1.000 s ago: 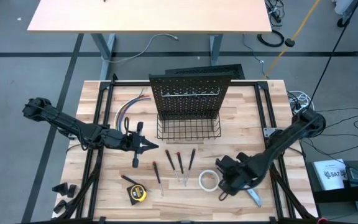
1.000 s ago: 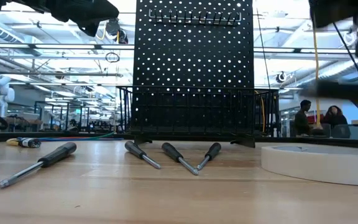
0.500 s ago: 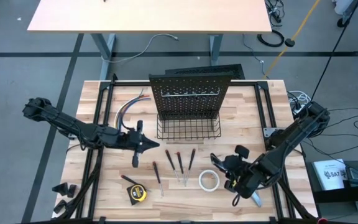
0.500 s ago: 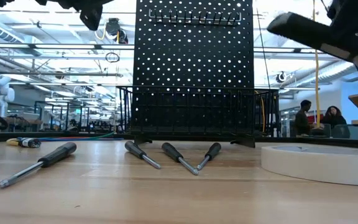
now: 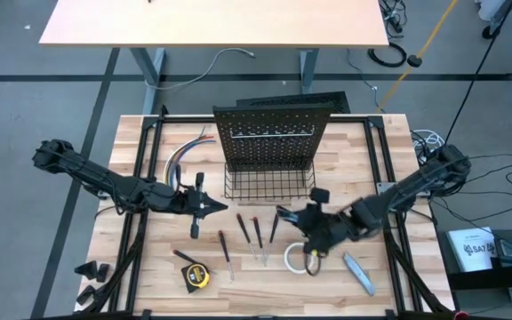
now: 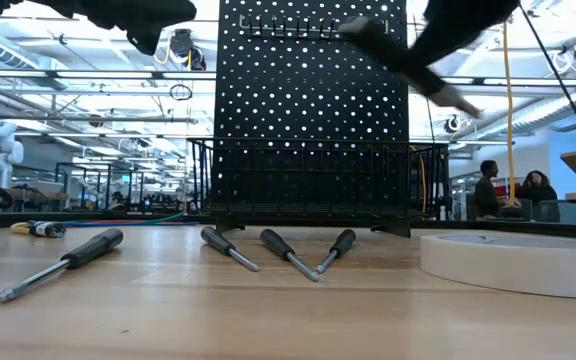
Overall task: Hang tools onto peg board
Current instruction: Put the black cutter into the wire basket on the pegboard, then put the blue cutter into the wire basket on the pegboard
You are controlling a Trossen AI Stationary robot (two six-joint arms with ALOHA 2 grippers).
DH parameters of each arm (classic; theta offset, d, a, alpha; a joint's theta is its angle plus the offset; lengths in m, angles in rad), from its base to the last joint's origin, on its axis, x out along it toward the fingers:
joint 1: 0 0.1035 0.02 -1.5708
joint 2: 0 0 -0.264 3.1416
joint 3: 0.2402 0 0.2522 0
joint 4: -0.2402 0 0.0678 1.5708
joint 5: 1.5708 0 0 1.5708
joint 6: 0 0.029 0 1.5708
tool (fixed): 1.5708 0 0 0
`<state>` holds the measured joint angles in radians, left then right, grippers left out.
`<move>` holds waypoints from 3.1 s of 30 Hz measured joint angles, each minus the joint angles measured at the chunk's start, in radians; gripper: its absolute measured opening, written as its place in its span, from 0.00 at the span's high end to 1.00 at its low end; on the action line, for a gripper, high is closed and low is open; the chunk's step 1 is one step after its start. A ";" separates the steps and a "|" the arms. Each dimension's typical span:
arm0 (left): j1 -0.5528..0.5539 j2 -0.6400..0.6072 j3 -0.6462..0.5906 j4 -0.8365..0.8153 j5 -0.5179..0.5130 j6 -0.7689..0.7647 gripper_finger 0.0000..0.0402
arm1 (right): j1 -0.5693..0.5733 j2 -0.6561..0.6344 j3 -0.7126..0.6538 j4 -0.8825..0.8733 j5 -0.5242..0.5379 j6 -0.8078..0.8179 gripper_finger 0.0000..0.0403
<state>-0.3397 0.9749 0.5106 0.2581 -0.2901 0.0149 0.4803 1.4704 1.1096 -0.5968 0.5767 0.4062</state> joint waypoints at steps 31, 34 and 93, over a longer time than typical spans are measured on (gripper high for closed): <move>0.000 0.000 0.000 -0.010 0.000 -0.007 0.97 | -0.390 0.179 0.193 -0.117 -0.083 -0.505 0.69; 0.000 0.000 0.000 -0.013 0.000 -0.008 0.97 | -0.405 0.201 0.193 -0.118 -0.080 -0.509 0.69; -0.005 0.000 0.000 -0.017 0.105 -0.009 0.97 | -0.368 0.224 0.292 -0.271 -0.087 -0.388 0.44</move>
<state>-0.3443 0.9749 0.5106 0.2409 -0.1856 0.0055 0.1121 1.6947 1.4020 -0.8681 0.4892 0.0185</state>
